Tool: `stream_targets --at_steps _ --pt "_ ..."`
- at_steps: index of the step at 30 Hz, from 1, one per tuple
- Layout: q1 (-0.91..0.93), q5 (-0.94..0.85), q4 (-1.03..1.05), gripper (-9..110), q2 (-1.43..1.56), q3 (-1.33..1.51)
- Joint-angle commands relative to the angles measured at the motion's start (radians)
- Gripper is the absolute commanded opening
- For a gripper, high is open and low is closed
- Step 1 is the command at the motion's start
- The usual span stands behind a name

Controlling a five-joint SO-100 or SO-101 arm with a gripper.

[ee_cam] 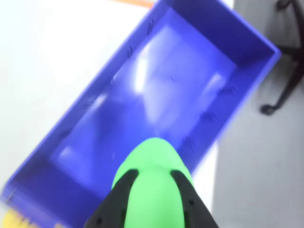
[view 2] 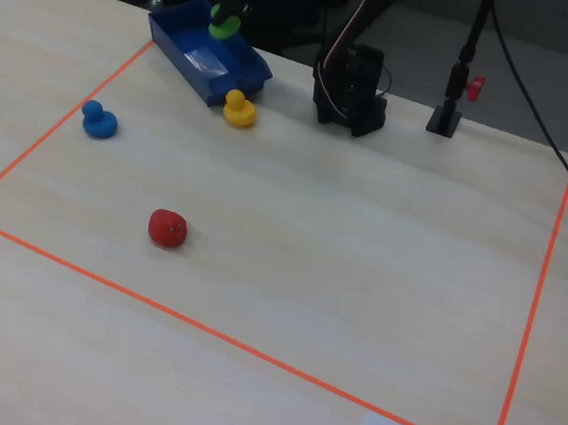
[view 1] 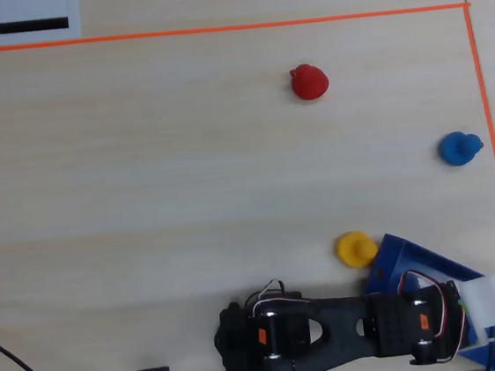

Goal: Grasp green duck and put it into box.

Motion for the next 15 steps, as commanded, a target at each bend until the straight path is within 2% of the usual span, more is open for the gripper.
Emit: stream_targets --at_steps 1,15 --pt "-0.002 -0.026 -0.224 0 -0.063 0.041" --pt "0.012 -0.123 -0.591 3 -0.308 0.135"
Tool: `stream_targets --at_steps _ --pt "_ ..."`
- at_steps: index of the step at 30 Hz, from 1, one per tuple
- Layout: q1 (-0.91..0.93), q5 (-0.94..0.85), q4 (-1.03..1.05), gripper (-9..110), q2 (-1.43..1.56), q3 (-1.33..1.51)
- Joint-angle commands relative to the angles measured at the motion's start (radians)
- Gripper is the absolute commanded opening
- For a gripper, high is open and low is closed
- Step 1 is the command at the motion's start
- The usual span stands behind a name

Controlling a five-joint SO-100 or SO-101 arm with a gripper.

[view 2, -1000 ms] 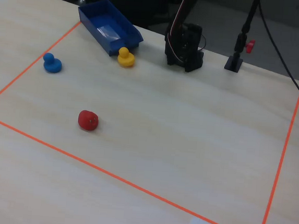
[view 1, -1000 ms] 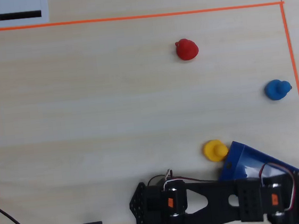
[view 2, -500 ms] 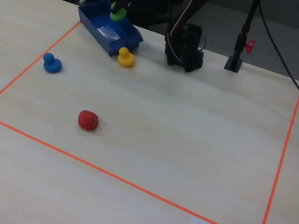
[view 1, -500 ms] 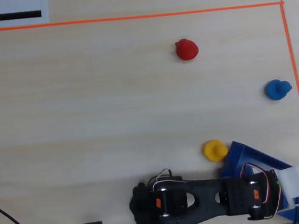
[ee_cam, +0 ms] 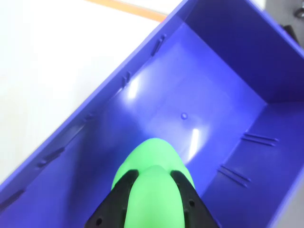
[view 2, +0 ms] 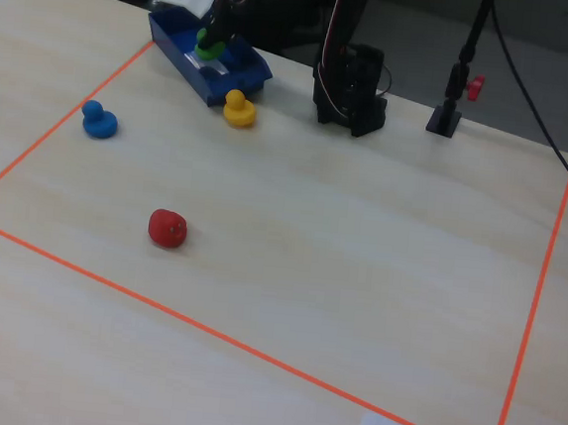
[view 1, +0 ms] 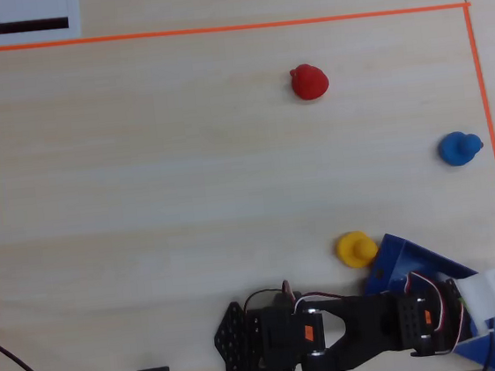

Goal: Grasp green duck and put it into box.

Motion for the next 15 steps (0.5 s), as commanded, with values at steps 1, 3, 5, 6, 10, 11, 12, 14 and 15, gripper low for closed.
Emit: stream_targets --at_steps 1,3,5,6,10,11,12,14,15 --pt "0.017 -0.054 -0.112 4 -0.006 0.018" --pt "0.025 -0.083 -0.117 6 -0.014 0.020" --pt "0.031 -0.115 -0.143 10 -0.014 0.037" --pt "0.032 -0.133 -0.161 11 -0.014 0.049" --pt "0.037 -0.149 -0.163 15 -0.005 0.048" --pt "0.038 -0.149 -0.156 15 0.003 0.048" --pt "0.041 -0.147 -0.149 16 0.011 0.048" --pt "0.044 -0.149 -0.132 20 0.025 0.052" --pt "0.046 -0.149 -0.126 20 0.032 0.054"
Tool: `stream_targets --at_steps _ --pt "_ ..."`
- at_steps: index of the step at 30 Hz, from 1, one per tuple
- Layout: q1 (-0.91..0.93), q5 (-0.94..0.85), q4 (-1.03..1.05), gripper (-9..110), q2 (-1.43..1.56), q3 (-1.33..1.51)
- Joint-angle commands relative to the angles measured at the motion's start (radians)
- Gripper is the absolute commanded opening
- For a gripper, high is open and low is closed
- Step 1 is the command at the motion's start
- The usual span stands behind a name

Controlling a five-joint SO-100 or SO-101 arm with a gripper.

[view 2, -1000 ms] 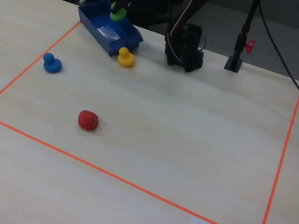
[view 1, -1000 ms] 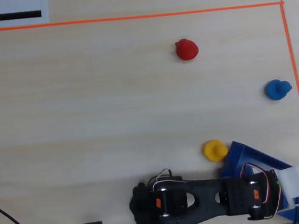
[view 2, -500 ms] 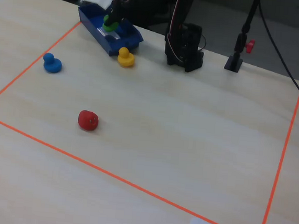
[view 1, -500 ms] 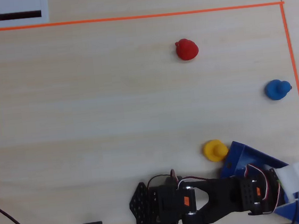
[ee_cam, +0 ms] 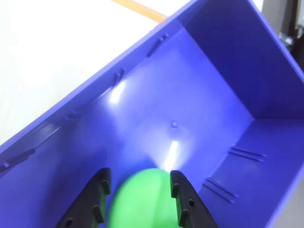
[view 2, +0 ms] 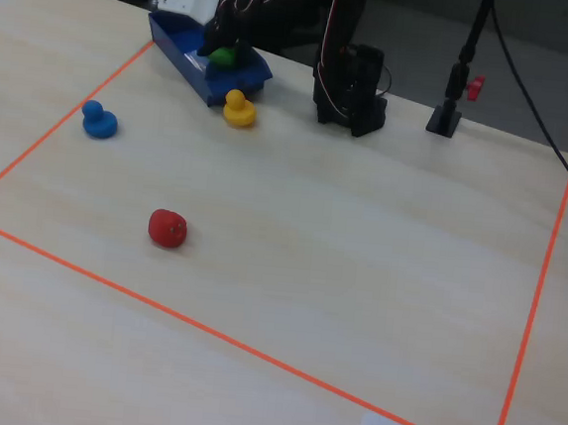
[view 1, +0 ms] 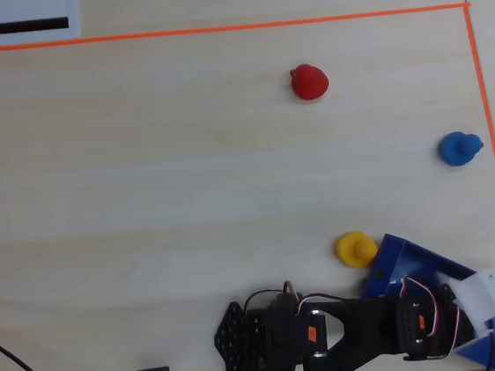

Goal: Grasp green duck and put it into box.

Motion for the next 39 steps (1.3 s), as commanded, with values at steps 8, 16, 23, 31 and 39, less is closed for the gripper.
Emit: stream_targets --at_steps 8,16,23,31,39 --pt "-0.158 0.397 0.284 11 0.138 -0.341" --pt "-0.920 0.620 1.005 0 0.281 -0.828" --pt "-1.634 0.558 0.808 0 0.868 -0.026" --pt "-1.690 0.456 0.979 0 1.310 0.537" --pt "-1.701 0.399 1.060 0 1.428 0.666"
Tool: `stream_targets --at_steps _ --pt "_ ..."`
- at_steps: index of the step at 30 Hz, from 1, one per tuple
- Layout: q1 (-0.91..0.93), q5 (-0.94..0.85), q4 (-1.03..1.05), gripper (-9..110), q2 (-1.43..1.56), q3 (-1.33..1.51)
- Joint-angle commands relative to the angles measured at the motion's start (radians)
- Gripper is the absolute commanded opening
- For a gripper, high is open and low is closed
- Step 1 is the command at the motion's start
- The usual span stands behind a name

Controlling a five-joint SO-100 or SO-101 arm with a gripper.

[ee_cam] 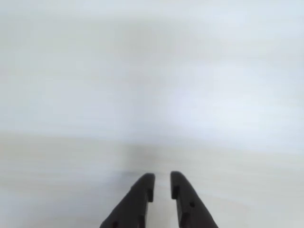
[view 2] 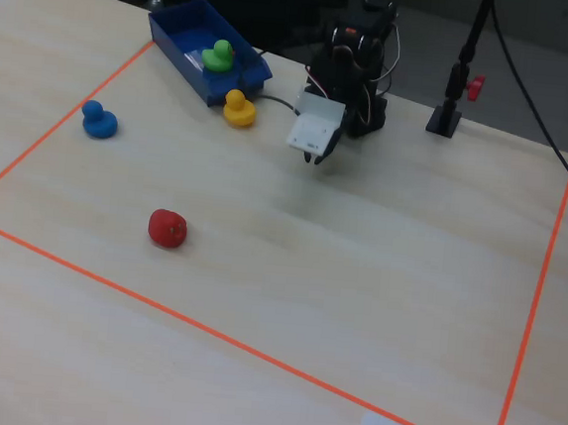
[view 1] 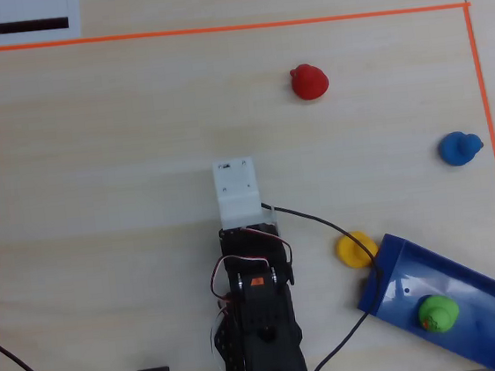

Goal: Grasp green duck and put it into box.

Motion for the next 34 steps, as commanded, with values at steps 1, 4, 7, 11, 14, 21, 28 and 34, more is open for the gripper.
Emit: stream_targets --at_steps 1,4,7,11,14,21,28,34 --pt "-0.009 -0.035 0.031 0 0.034 0.034" --pt "-0.015 -0.043 0.086 0 0.063 0.052" --pt "-0.020 -0.035 0.120 0 0.064 0.061" --pt "-0.037 -0.021 0.138 0 0.064 0.061" --pt "-0.034 -0.018 0.137 0 0.064 0.061" --pt "-0.032 -0.021 0.137 1 0.064 0.061" --pt "-0.032 -0.021 0.137 1 0.064 0.061" --pt "-0.032 -0.021 0.137 1 0.064 0.061"
